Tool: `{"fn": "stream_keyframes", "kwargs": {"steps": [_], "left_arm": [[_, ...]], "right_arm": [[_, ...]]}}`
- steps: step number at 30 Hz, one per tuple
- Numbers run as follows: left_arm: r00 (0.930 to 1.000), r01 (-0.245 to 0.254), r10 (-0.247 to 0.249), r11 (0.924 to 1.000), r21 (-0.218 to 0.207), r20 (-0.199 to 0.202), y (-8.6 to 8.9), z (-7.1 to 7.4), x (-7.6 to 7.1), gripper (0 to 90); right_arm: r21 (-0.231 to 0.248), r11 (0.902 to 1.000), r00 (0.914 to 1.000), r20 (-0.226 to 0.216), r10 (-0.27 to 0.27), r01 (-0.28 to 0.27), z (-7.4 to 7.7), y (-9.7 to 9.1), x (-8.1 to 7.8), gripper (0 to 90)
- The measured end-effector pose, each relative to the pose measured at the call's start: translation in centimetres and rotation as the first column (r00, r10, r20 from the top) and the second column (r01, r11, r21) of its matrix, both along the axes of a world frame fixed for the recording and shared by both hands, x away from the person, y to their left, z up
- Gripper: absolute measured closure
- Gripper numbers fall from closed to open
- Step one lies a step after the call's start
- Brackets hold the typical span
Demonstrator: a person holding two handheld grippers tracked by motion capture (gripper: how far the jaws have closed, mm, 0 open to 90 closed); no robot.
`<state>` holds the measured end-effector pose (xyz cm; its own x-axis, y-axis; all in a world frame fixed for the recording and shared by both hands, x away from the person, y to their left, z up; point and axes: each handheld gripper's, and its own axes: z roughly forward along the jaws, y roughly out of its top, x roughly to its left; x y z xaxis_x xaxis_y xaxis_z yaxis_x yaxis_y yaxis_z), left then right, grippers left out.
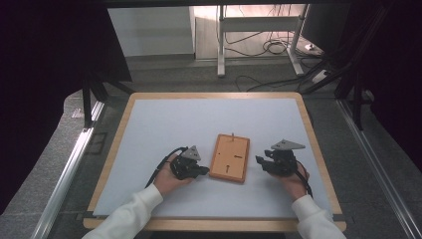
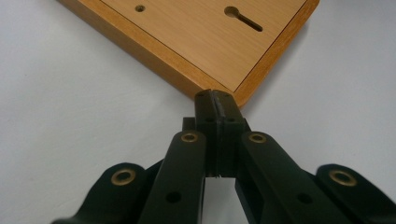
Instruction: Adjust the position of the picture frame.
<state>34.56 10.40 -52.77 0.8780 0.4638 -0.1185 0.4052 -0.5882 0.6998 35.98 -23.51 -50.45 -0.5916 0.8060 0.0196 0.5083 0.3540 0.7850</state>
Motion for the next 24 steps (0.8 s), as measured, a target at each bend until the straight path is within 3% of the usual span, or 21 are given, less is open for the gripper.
{"fn": "stream_keyframes", "kwargs": {"steps": [3, 7, 10, 12, 15, 19, 24], "left_arm": [[0.9993, -0.031, 0.031, 0.9995, -0.002, 0.022, 0.8, 0.3, -0.2, 90.0], [0.9920, -0.111, 0.111, 0.9938, -0.009, 0.060, 3.0, 0.8, -0.6, 90.0], [0.9831, -0.167, 0.168, 0.9857, -0.021, 0.072, 4.6, 0.9, -0.8, 85.4], [0.9715, -0.219, 0.222, 0.9748, -0.039, 0.083, 5.5, 0.8, -0.8, 75.8], [0.9620, -0.261, 0.265, 0.9629, -0.071, 0.066, 6.3, 0.7, -0.6, 59.2], [0.9605, -0.267, 0.272, 0.9606, -0.078, 0.060, 6.4, 0.7, -0.6, 44.1], [0.9618, -0.263, 0.268, 0.9619, -0.073, 0.057, 6.3, 0.5, -0.6, 38.6]], "right_arm": [[-0.007, 1.0000, 1.0000, -0.001, -0.007, 0.007, 0.2, 0.1, 0.9, 72.1], [-0.044, 0.9990, 1.0000, 0.000, -0.005, 0.005, 0.2, 0.6, 1.7, 89.6], [-0.064, 0.9980, 0.9997, -0.023, 0.000, -0.002, -0.1, 1.2, 2.4, 90.0], [-0.083, 0.9965, 0.9994, -0.035, 0.001, -0.004, -0.4, 1.8, 3.0, 90.0], [-0.112, 0.9937, 0.9985, -0.055, -0.007, 0.001, -0.9, 2.6, 3.7, 90.0], [-0.116, 0.9932, 0.9974, -0.069, -0.020, 0.012, -1.5, 3.3, 4.6, 90.0], [-0.103, 0.9946, 0.9979, -0.062, -0.016, 0.010, -1.5, 3.7, 5.0, 90.0]]}}
